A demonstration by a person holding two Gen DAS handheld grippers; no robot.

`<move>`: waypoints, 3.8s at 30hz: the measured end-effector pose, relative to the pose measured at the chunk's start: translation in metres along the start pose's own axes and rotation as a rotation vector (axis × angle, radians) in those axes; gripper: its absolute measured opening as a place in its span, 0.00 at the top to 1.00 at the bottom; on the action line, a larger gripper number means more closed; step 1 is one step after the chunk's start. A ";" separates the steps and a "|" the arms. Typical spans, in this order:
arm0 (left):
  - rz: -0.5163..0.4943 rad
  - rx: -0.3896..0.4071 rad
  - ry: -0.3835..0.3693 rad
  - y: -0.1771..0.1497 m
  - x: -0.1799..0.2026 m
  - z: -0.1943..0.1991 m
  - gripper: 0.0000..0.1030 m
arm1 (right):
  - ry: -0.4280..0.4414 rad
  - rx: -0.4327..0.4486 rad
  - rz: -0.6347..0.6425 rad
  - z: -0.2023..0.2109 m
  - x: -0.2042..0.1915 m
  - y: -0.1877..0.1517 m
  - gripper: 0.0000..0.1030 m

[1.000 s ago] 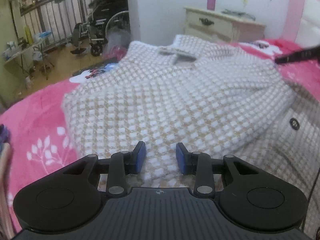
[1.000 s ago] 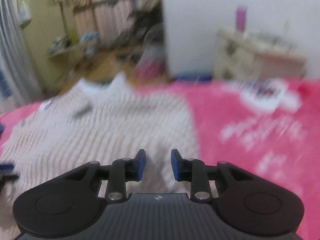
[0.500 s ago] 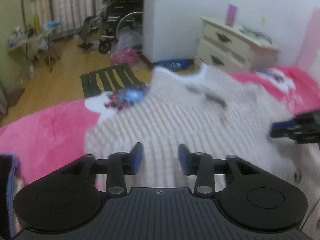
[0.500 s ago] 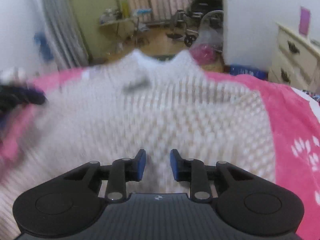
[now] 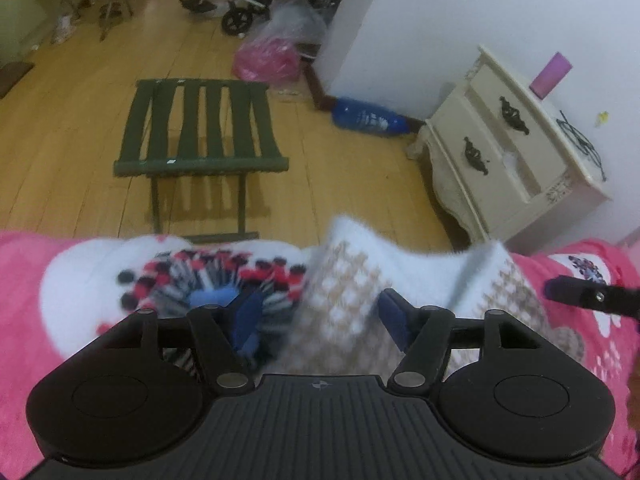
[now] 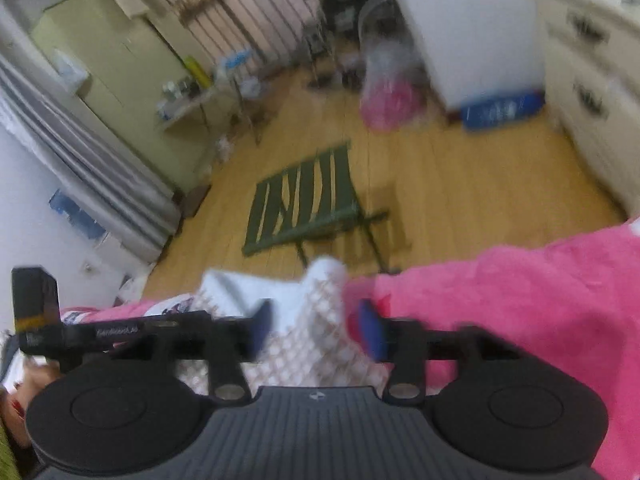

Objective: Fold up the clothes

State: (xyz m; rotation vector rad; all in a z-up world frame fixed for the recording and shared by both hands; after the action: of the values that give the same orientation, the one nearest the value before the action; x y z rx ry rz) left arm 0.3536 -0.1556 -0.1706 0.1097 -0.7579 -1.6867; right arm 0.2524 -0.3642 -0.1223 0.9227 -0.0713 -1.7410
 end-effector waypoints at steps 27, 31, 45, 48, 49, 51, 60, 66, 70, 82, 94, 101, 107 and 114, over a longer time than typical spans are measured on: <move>-1.461 0.454 0.103 -0.182 0.084 0.128 0.84 | -0.105 0.224 1.088 0.085 -0.116 -0.162 0.84; -1.758 0.419 0.198 -0.227 0.075 0.101 0.83 | -0.294 0.173 1.522 0.052 -0.123 -0.218 0.83; -1.985 0.331 0.211 -0.229 0.062 0.054 0.84 | -0.454 0.106 1.538 0.057 -0.125 -0.209 0.63; -1.971 0.322 0.200 -0.223 0.064 0.052 0.84 | -0.248 0.187 1.184 0.085 -0.145 -0.177 0.63; -1.970 0.318 0.198 -0.222 0.065 0.050 0.84 | -0.162 0.215 1.044 0.091 -0.153 -0.163 0.63; -1.964 0.312 0.199 -0.211 0.066 0.045 0.84 | 0.022 0.210 0.770 0.080 -0.158 -0.138 0.63; -1.578 0.219 0.353 -0.159 0.058 0.037 0.81 | 0.047 -0.006 0.480 -0.063 -0.140 -0.126 0.80; -1.038 0.292 0.303 -0.109 0.048 0.076 0.81 | 0.021 0.038 0.439 -0.066 -0.132 -0.135 0.82; -0.967 0.288 0.082 -0.098 0.076 0.082 0.80 | 0.024 0.056 0.407 -0.055 -0.134 -0.144 0.82; -1.188 0.214 0.150 -0.143 0.065 0.037 0.80 | -0.075 0.054 0.465 0.030 -0.081 -0.149 0.87; -1.355 0.319 0.271 -0.206 0.066 0.038 0.91 | -0.136 0.075 0.537 0.015 -0.059 -0.166 0.93; -1.280 0.298 0.233 -0.196 0.068 0.053 0.86 | -0.107 0.096 0.453 0.049 -0.069 -0.145 0.88; -1.223 0.282 0.213 -0.193 0.066 0.046 0.86 | -0.178 0.111 0.343 0.031 -0.047 -0.123 0.91; -1.142 0.281 0.246 -0.177 0.068 0.064 0.66 | -0.162 0.155 0.269 0.051 -0.023 -0.134 0.79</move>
State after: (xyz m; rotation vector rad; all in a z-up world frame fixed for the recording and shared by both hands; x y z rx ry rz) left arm 0.1557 -0.1792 -0.1932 1.0955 -0.7842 -2.5325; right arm 0.1177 -0.3123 -0.1379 0.8388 -0.4235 -1.5705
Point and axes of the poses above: each gripper's, at about its wrist camera, not at the fingertips, and z roughly against the way its jaws point, x to its right, y to its top, the point moved 1 cm from there along -z, roughly the way its jaws point, and after that the axes turned 2 degrees about -z, right-handed, at the moved point
